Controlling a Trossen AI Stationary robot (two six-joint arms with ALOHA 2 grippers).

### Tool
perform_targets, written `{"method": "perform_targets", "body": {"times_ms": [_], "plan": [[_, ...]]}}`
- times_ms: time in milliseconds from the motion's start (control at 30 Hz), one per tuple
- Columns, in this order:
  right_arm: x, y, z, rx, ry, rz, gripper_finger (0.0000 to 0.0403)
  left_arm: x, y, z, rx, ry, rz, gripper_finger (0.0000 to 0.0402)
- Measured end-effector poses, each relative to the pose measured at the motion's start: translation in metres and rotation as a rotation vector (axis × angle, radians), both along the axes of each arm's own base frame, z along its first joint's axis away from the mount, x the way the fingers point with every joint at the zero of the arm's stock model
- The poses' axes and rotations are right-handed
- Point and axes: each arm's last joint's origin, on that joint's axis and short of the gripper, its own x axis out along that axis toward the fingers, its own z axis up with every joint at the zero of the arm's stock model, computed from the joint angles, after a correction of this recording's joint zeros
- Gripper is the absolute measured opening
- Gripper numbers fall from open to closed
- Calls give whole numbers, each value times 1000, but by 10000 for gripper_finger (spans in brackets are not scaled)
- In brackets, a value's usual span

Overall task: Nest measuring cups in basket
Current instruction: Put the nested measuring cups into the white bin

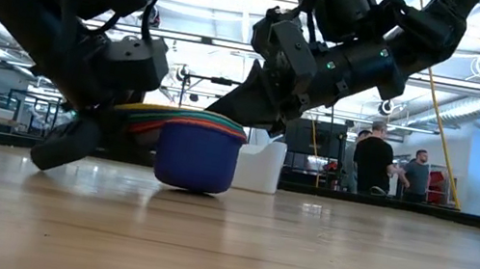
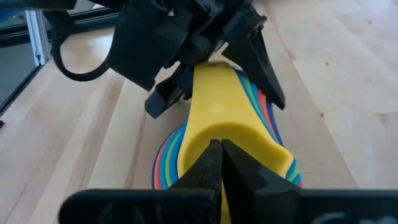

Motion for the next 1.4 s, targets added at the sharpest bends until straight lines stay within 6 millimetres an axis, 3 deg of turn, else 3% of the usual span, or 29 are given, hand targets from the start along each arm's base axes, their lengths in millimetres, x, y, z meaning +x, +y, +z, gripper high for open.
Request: {"method": "perform_targets", "body": {"times_ms": [200,333,667,933,1200,1400], "plan": [[-1,0,-1,-4,11,1,0,-7,0,-1,-137,57,17,154],[-1,0,-2,-5,12,1,0,-13,1,8,-228,72,43,206],[-1,0,-3,-7,18,1,0,-43,19,57,-607,158,128,295],[-1,0,-2,-15,8,7,0,-63,38,93,-681,114,166,314],[-1,0,2,-15,-14,8,0,-52,39,137,-689,35,91,310],[0,0,13,-11,-74,8,0,-45,38,157,-686,-7,36,310]]}}
